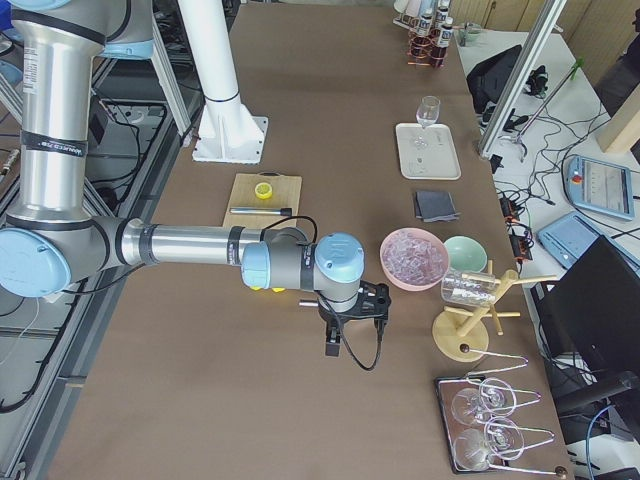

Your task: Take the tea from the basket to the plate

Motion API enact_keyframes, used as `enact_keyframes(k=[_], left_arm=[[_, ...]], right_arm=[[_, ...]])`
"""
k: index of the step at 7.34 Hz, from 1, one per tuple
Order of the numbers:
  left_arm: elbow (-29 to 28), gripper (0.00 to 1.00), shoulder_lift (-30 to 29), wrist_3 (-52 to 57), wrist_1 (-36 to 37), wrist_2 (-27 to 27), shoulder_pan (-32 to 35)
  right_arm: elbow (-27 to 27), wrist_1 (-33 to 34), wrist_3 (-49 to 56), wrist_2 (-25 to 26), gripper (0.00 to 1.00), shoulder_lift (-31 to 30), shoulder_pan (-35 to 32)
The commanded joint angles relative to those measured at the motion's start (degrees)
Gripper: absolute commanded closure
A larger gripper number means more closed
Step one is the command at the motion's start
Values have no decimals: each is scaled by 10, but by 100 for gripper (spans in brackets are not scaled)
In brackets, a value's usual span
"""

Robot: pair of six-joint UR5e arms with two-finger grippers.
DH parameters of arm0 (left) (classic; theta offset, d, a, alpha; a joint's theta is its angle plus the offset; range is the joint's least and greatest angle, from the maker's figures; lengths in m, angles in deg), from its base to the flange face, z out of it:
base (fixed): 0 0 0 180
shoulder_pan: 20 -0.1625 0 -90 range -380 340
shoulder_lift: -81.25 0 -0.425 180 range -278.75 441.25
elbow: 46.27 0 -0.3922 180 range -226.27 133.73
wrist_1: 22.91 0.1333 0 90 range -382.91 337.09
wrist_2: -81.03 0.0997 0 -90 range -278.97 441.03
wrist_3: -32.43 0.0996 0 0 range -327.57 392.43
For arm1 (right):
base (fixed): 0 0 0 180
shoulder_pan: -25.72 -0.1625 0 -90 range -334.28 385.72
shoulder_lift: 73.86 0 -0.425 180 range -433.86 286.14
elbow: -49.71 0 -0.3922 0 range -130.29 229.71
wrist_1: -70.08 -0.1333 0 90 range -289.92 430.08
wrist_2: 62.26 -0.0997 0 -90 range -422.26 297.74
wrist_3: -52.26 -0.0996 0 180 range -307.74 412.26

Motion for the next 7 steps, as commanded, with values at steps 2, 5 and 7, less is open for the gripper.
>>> enact_keyframes(k=[2,5,7], left_arm=[[-3,3,1,0,0,0,0],[-4,3,1,0,0,0,-1],[-4,3,1,0,1,0,-1]], right_arm=[[4,0,2,0,0,2,0],[4,0,4,0,0,4,3],[2,-1,1,0,0,4,5]])
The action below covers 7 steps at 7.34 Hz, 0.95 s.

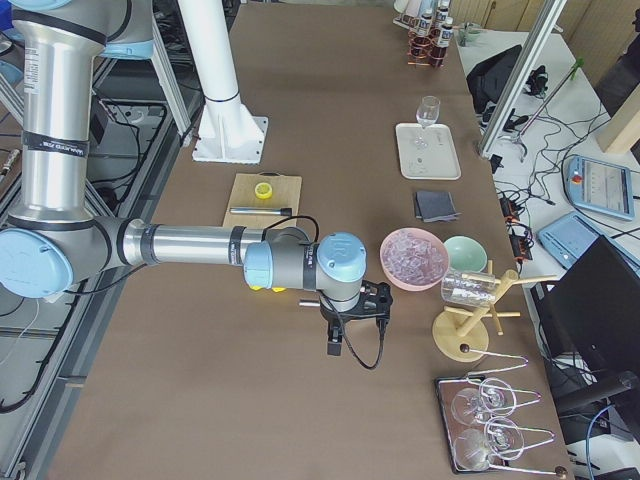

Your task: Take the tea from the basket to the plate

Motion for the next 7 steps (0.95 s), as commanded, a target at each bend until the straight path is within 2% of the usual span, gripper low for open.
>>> enact_keyframes(k=[1,7], left_arm=[[-3,3,0,1,0,0,0],[-14,3,-1,0,0,3,0]], right_arm=[[1,-1,0,0,0,5,4],[1,0,-2,0,0,34,31]])
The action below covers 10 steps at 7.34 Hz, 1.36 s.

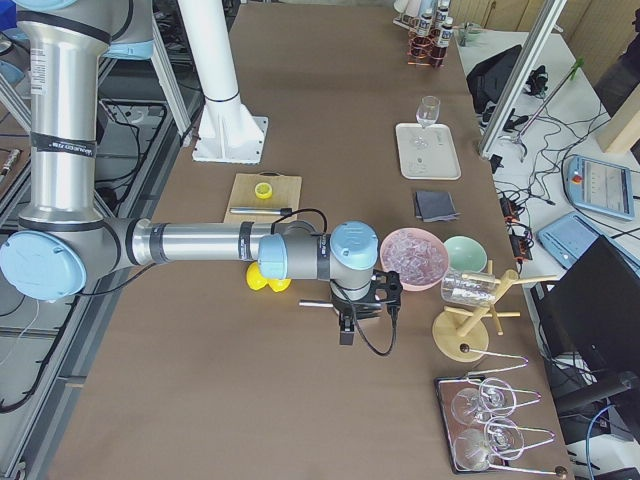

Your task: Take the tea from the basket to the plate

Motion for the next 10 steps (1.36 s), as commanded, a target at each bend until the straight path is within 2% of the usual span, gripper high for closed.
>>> enact_keyframes(k=[1,6,8,9,10], left_arm=[[-1,3,2,0,0,1,0],[3,3,1,0,0,0,0],[2,3,-1,0,0,0,0],[0,3,-1,0,0,0,0],[1,3,-1,-1,0,0,1]], right_arm=[[7,-1,0,1,0,21,22],[12,-1,33,0,1,89,121],[3,-1,88,-24,1,104,128],[10,-56,103,-55,1,105,132],[13,-110,92,-62,1,101,134]])
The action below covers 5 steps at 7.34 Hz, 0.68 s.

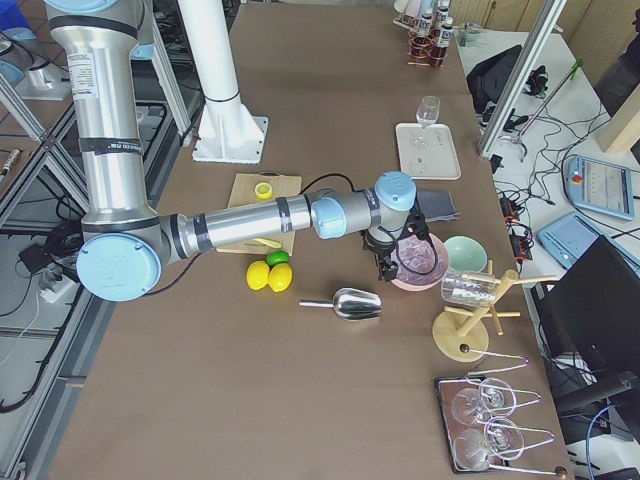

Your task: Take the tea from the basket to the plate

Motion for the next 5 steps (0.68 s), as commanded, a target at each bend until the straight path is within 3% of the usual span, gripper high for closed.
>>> enact_keyframes(k=[1,5], left_arm=[[0,3,0,-1,0,0,2],[-18,3,-43,-6,13,-3,3]], right_arm=[[6,-104,7,-63,0,3,14],[11,-277,5,-114,0,11,38]])
